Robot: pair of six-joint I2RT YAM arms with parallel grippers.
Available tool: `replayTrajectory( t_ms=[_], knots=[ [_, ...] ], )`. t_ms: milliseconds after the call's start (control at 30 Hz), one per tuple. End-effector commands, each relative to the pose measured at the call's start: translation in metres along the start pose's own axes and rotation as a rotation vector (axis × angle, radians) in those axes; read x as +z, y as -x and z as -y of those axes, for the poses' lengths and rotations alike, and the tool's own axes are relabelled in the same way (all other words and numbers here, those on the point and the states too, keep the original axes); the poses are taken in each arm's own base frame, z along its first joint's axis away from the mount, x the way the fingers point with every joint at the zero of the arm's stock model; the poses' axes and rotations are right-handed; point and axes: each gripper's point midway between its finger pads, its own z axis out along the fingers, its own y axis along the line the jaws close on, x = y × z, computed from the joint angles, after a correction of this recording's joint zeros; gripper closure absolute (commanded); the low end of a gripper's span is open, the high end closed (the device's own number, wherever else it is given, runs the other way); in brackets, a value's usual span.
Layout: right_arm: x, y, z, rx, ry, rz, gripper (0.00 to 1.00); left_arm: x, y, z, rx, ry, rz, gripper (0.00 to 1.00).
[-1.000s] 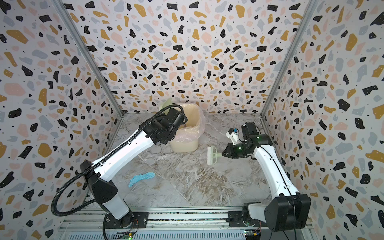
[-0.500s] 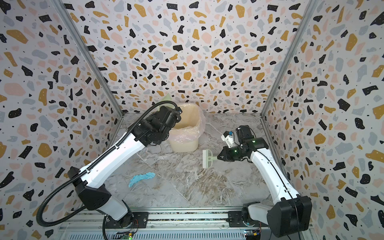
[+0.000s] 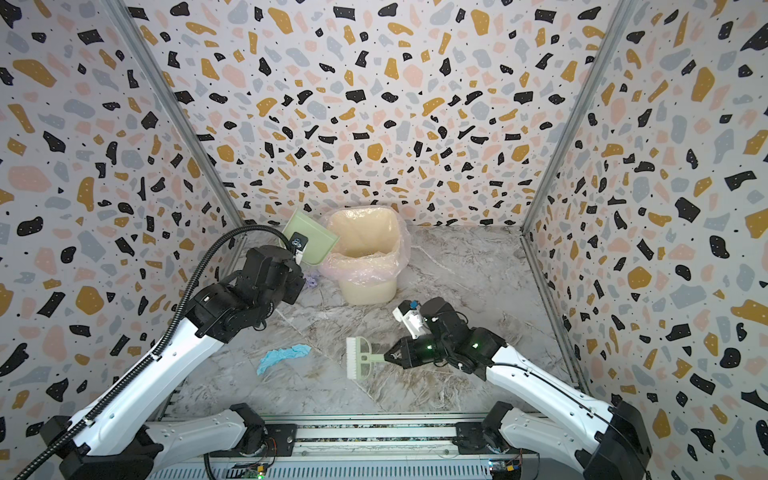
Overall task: Sweep away the paper scraps from the table
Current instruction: 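Lower the empty dustpan near the light blue tissue while the right gripper brings the brush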
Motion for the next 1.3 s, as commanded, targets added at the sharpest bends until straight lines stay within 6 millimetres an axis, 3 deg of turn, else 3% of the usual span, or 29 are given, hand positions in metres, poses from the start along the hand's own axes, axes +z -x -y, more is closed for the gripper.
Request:
replayTrajectory(
  t_ms=[0,200,533,767,867,1067,1267],
  knots=[
    [0.022,0.034,-0.041,-0.015,0.097,0.118,1.00,-0.007,0.007,0.003,-0.132,-0.069,0.067,1.00],
    [0.072,0.050,-0.071,-0.024,0.167,0.102,1.00,-0.019,-0.001,-0.010,-0.158,-0.069,0.069,1.00],
    [0.151,0.088,-0.097,0.007,0.224,0.063,1.00,-0.024,-0.011,-0.023,-0.159,-0.038,0.050,1.00],
    [0.217,0.086,-0.107,0.065,0.232,-0.016,1.00,-0.024,-0.014,-0.027,-0.165,-0.032,0.042,1.00],
    [0.237,0.084,-0.100,0.092,0.195,-0.034,1.00,-0.025,-0.016,-0.028,-0.159,-0.034,0.036,1.00],
    [0.252,0.081,-0.070,0.173,0.095,-0.061,1.00,-0.026,-0.019,-0.028,-0.159,-0.035,0.032,1.00],
    [0.225,0.074,-0.043,0.225,0.036,-0.053,1.00,-0.027,-0.021,-0.029,-0.162,-0.033,0.030,1.00]
  ],
)
